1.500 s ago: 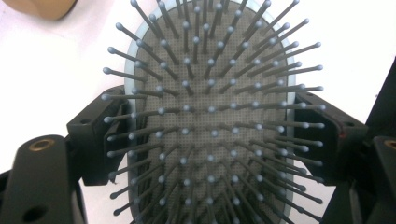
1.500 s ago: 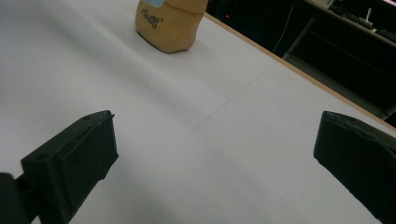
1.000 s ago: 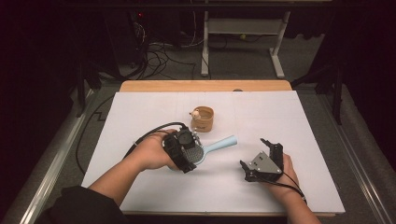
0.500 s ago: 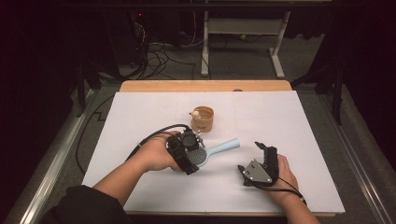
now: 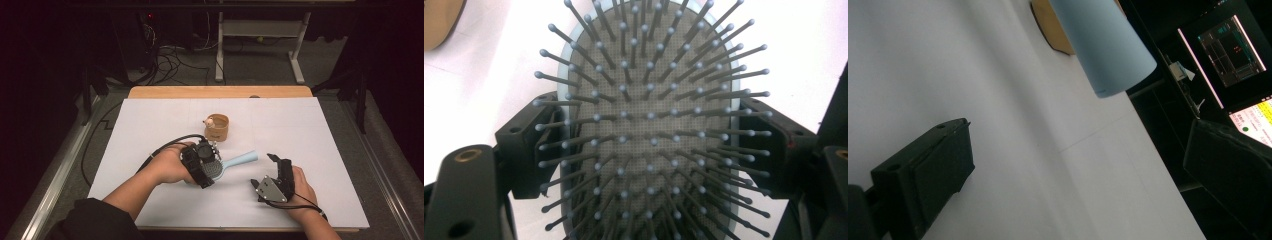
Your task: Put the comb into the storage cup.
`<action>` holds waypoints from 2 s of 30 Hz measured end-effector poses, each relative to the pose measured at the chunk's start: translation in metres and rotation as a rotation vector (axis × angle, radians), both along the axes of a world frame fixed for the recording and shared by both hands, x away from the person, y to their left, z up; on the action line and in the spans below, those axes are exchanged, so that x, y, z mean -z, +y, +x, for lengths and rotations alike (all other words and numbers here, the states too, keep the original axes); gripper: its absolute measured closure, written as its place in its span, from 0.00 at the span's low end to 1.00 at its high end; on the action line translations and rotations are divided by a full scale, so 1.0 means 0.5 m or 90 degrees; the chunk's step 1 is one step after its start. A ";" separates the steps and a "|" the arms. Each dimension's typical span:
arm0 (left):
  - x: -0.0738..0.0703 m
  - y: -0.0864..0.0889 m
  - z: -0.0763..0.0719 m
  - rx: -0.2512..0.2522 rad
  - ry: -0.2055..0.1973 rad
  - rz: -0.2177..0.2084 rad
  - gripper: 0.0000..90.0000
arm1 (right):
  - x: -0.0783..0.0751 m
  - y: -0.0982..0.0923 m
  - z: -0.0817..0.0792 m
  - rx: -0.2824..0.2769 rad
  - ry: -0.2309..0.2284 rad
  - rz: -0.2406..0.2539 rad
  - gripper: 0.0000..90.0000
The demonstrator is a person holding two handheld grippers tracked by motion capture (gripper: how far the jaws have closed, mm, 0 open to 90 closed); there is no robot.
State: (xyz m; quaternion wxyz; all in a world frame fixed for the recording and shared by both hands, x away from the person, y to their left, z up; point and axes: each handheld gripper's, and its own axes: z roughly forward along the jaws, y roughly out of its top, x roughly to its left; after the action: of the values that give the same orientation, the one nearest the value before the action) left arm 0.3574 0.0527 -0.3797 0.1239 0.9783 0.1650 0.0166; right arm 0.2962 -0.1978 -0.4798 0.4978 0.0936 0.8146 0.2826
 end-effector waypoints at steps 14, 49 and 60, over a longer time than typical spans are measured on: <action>0.014 -0.012 0.003 0.010 0.007 0.014 0.23 | -0.021 0.036 -0.008 -0.025 -0.031 -0.012 0.02; 0.009 -0.041 -0.002 0.025 0.016 0.009 0.23 | -0.031 0.121 -0.012 -0.098 -0.086 -0.075 0.36; 0.006 -0.047 -0.003 0.029 0.014 0.010 0.23 | -0.033 0.130 -0.016 -0.107 -0.098 -0.089 0.55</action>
State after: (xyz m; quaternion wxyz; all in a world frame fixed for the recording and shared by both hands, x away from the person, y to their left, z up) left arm 0.3556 0.0293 -0.3829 0.1146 0.9830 0.1437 0.0042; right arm 0.2883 -0.1326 -0.4632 0.5389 -0.0319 0.7967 0.2719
